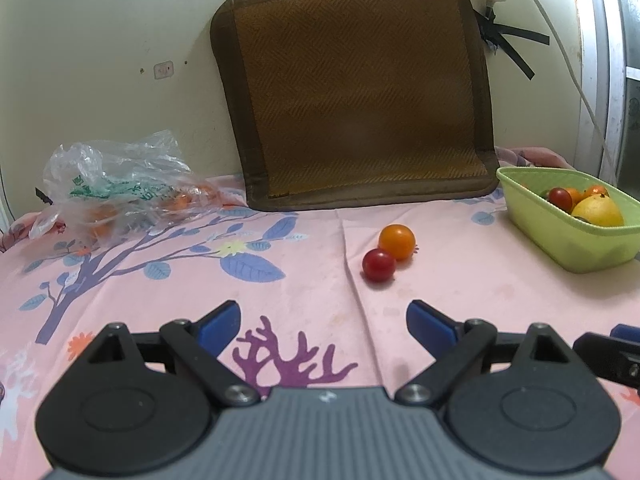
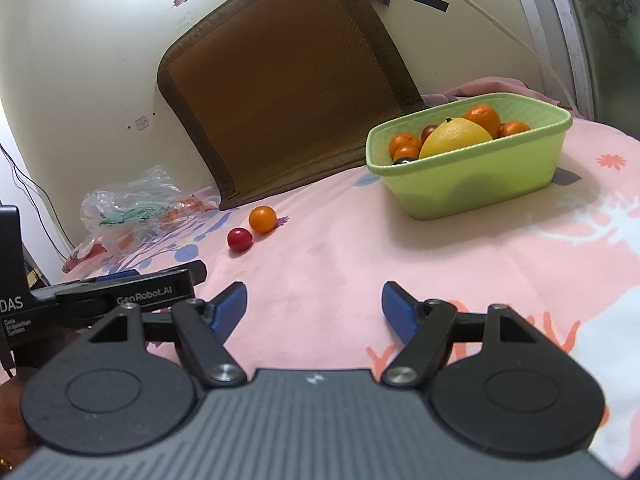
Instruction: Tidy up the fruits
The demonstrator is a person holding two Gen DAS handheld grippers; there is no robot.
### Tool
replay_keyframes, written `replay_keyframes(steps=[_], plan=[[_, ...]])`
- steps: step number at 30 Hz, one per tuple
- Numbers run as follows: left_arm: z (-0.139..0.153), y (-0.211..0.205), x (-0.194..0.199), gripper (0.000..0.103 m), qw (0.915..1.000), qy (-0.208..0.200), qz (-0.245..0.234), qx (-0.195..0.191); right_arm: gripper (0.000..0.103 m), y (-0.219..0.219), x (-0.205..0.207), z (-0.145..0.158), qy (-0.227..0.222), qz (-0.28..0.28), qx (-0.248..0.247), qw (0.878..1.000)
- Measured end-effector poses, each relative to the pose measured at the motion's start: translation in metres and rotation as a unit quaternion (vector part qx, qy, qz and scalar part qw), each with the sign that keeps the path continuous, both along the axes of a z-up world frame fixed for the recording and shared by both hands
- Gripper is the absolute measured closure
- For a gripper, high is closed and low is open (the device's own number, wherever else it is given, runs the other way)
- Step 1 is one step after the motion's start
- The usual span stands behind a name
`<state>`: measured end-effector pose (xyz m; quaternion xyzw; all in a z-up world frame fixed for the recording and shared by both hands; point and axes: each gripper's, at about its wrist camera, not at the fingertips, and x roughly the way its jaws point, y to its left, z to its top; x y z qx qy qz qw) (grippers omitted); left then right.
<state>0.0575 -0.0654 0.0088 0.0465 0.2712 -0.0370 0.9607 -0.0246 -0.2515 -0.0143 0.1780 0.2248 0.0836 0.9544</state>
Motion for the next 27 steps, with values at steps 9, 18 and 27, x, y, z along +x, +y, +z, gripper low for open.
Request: replay_keyframes(steps=[9,18,27], plan=[[-0.0004,0.0002,0.0005,0.009,1.0000,0.004,0.002,0.000,0.026,0.0006,0.0015,-0.0005,0.003,0.009,-0.003,1.000],[-0.0012,0.0007,0.0004,0.008,1.0000,0.004,0.002,-0.002,0.026,-0.0004,0.0015,-0.0002,0.001,0.010,-0.002,1.000],[-0.0008,0.0004,-0.0009,0.007,1.0000,0.002,0.000,-0.005,0.026,-0.0006,0.0016,-0.0005,0.001,0.010,-0.004,1.000]])
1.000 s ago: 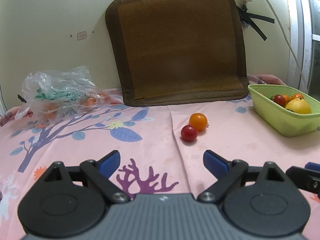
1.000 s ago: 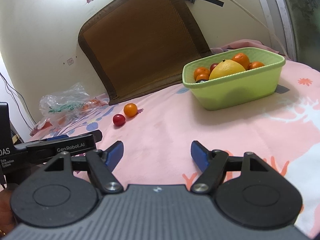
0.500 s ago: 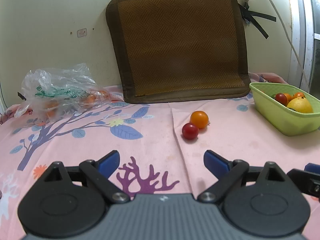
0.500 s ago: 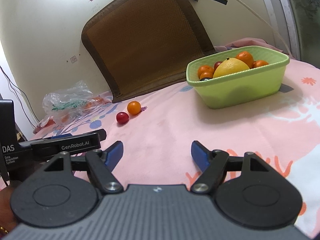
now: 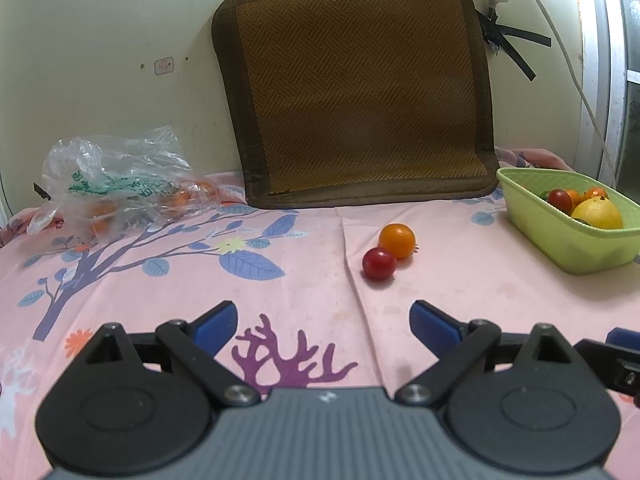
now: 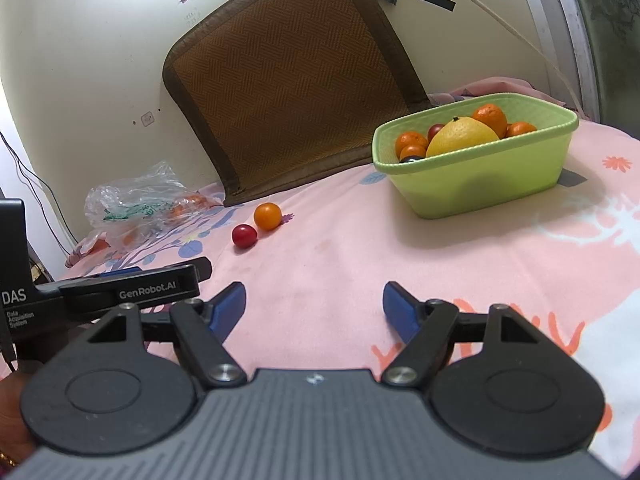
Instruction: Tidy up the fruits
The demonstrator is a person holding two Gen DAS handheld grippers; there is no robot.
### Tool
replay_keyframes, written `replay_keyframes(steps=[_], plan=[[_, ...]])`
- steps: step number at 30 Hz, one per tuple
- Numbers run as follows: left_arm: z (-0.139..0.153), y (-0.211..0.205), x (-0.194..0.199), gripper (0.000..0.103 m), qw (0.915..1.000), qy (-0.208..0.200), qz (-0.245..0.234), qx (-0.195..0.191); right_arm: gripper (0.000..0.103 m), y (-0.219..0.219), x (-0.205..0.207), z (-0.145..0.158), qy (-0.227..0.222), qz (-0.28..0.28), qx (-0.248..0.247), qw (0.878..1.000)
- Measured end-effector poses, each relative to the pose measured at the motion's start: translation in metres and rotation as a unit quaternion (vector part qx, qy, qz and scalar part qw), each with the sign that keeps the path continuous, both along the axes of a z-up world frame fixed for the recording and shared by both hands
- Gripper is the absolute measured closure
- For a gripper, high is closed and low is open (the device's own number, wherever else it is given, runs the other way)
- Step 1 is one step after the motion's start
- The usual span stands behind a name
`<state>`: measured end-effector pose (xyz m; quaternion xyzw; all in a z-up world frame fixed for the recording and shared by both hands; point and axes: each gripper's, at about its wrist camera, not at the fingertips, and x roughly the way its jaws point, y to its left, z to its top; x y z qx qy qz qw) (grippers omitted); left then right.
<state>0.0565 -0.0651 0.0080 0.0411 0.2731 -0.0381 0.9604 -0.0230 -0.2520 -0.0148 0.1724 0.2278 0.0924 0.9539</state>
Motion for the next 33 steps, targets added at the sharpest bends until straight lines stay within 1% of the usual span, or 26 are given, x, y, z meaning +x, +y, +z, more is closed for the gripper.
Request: replay_keyframes(steps=[33], plan=[[0.0000,0.0025,0.0019,0.006,0.9998,0.010,-0.011,-0.015,0.025,-0.0008,-0.0043,0.0013,-0.013,0.009,0.003,1.000]])
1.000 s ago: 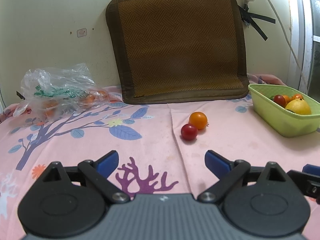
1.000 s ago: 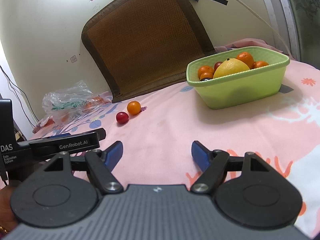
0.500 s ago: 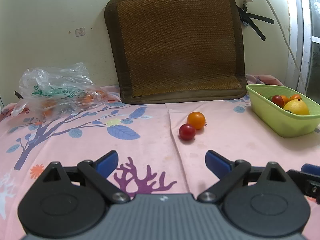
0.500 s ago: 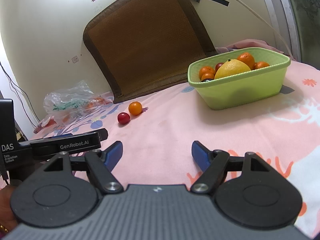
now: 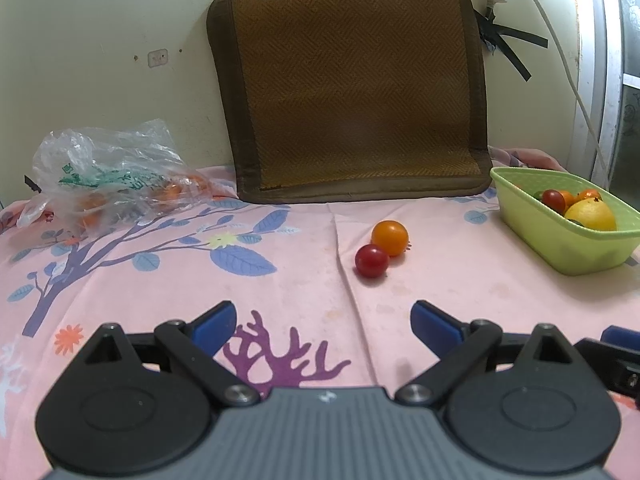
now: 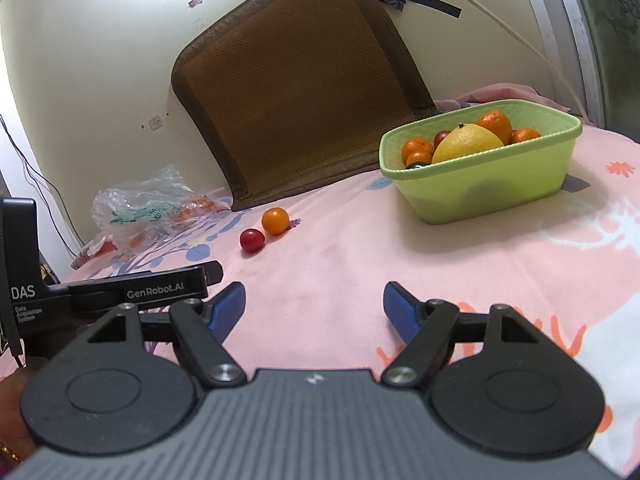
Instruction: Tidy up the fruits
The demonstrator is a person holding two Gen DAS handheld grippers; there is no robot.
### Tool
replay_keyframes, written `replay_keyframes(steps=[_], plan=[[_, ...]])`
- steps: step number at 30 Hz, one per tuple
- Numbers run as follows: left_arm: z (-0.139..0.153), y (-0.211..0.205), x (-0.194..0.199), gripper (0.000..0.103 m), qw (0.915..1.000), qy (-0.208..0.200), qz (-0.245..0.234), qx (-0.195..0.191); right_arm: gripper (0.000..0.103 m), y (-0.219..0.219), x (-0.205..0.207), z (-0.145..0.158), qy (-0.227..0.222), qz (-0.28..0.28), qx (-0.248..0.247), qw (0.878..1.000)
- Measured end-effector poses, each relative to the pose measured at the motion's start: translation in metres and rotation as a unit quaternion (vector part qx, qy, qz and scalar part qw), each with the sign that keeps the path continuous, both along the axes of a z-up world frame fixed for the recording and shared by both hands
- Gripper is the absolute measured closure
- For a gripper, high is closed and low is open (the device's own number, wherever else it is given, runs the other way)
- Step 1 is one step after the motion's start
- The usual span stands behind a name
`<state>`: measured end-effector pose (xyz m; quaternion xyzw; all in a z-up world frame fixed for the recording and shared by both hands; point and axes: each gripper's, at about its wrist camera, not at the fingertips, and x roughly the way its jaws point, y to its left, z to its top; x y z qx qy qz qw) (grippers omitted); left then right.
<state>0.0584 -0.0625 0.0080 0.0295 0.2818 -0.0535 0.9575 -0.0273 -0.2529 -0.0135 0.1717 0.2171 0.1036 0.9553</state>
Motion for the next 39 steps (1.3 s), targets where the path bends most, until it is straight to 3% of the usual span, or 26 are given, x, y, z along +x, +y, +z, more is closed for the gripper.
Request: replay_keyframes(steps=[7,12,16,19,22,26,27,34,36,38,39], plan=[[0.000,0.003,0.002,0.006,0.9999,0.006,-0.004,-0.009,0.025,-0.001,0.001,0.000,0.001,0.005,0.002,1.000],[0.005,0.019,-0.006,0.006,0.9975,-0.018,-0.020,-0.066,0.026,-0.001,0.001,0.001,0.001,-0.008,0.005,1.000],[0.007,0.025,0.001,0.010,0.9955,-0.012,-0.038,-0.086,0.038,-0.007,0.011,0.001,0.027,-0.005,0.024,0.999],[0.008,0.013,0.010,0.019,0.9969,-0.013,-0.061,-0.047,0.043,-0.008,0.029,0.009,0.032,0.017,0.026,0.999],[0.012,0.003,0.023,0.024,0.9967,-0.022,-0.077,-0.018,0.054,0.000,0.056,0.024,0.025,0.032,-0.008,0.999],[0.009,-0.014,0.047,0.035,0.9942,-0.019,-0.102,0.029,0.055,0.022,0.099,0.038,0.021,0.068,-0.049,0.996],[0.007,-0.016,0.051,0.037,0.9936,-0.016,-0.106,0.035,0.060,0.027,0.112,0.039,0.026,0.074,-0.054,0.995],[0.000,-0.022,0.071,0.057,0.9887,0.014,-0.148,0.024,0.061,0.033,0.189,0.019,0.102,0.109,-0.004,0.989],[-0.003,-0.021,0.077,0.074,0.9871,0.030,-0.157,0.012,0.061,0.036,0.199,0.012,0.119,0.122,0.009,0.985],[-0.003,-0.018,0.078,0.077,0.9849,0.038,-0.169,-0.006,0.062,0.040,0.202,0.008,0.129,0.126,0.010,0.984],[-0.004,-0.017,0.077,0.078,0.9846,0.038,-0.171,-0.009,0.068,0.041,0.202,0.005,0.133,0.130,0.009,0.982]])
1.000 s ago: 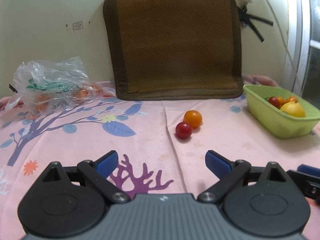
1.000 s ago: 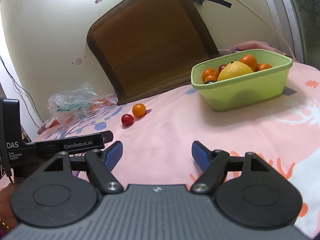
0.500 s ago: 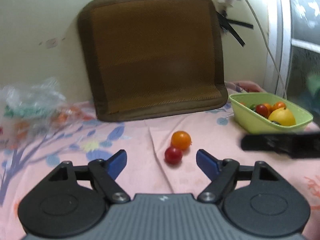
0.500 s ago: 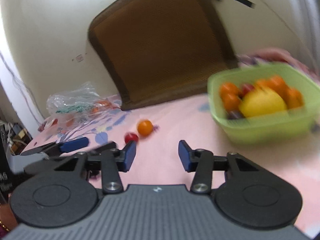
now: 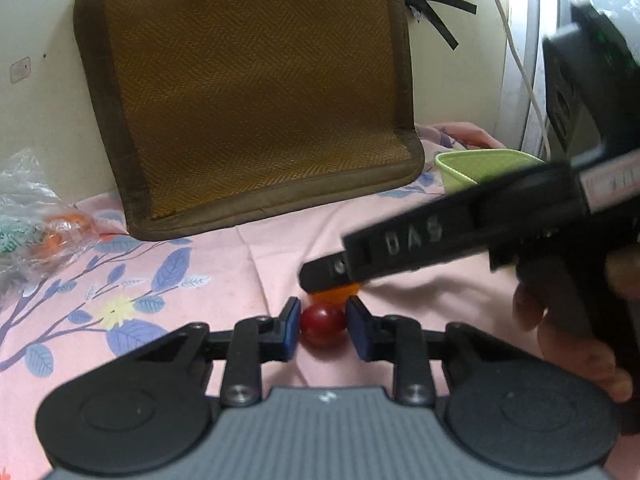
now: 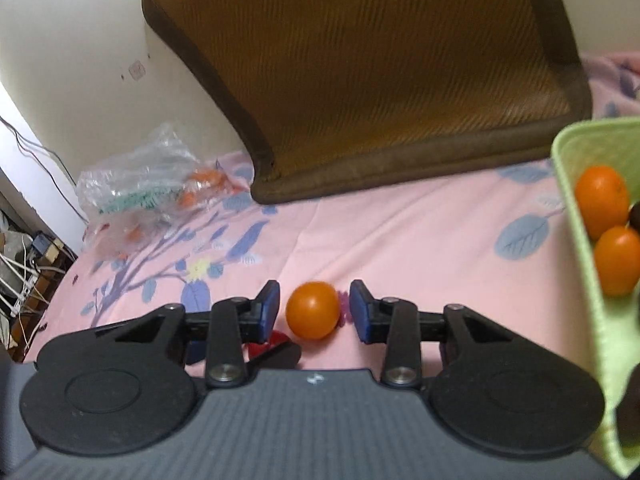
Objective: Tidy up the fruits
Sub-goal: 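Grasp the red cherry tomato with the left tool while the right tool grasps the orange one, then carry both tomatoes into the green basket and open both tools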
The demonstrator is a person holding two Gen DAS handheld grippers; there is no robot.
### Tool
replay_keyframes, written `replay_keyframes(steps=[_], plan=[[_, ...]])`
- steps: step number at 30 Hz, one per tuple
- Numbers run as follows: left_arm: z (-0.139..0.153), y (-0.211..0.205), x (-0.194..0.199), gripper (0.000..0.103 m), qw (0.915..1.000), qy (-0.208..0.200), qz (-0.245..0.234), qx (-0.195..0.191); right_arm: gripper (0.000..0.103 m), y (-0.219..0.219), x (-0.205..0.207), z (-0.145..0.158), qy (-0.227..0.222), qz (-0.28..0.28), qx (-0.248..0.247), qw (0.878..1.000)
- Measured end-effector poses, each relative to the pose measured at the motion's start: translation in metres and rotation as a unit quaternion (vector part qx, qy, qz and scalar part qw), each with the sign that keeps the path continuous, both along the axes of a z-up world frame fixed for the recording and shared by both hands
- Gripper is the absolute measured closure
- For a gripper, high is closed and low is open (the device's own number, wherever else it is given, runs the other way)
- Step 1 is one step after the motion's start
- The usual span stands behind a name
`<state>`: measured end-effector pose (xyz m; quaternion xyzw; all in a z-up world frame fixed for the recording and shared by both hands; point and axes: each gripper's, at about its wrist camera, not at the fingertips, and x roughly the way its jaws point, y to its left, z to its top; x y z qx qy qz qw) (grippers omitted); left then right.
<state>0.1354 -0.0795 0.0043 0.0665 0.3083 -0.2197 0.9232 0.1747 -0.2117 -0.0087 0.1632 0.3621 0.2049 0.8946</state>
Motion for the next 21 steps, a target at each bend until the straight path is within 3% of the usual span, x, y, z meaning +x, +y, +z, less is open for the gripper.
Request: replay_keyframes(steps=[4,7,9,12,17,21], plan=[[0.005,0.005,-0.008,0.078,0.9995,0.004,-0.006,-0.031,0.072,-0.005,-0.009,0.008,-0.018,-0.017,0.002,1.000],[0.022,-0.001,-0.016,0.078,0.9972,-0.005,-0.025,-0.070,0.072,-0.021,-0.034,0.033,-0.076,-0.039,0.005,0.996],[0.038,-0.016,-0.017,0.078,0.9944,-0.016,-0.043,-0.095,0.072,-0.038,-0.057,0.050,-0.126,-0.067,-0.005,0.990],[0.057,-0.046,-0.008,0.078,0.9903,-0.016,-0.065,-0.121,0.072,-0.074,-0.085,0.061,-0.167,-0.129,-0.023,0.977],[0.062,-0.103,0.022,0.077,0.9877,0.009,-0.077,-0.136,0.072,-0.127,-0.107,0.051,-0.174,-0.221,-0.070,0.957],[0.048,-0.138,0.046,0.077,0.9884,0.039,-0.076,-0.125,0.071,-0.149,-0.110,0.035,-0.166,-0.235,-0.049,0.956]])
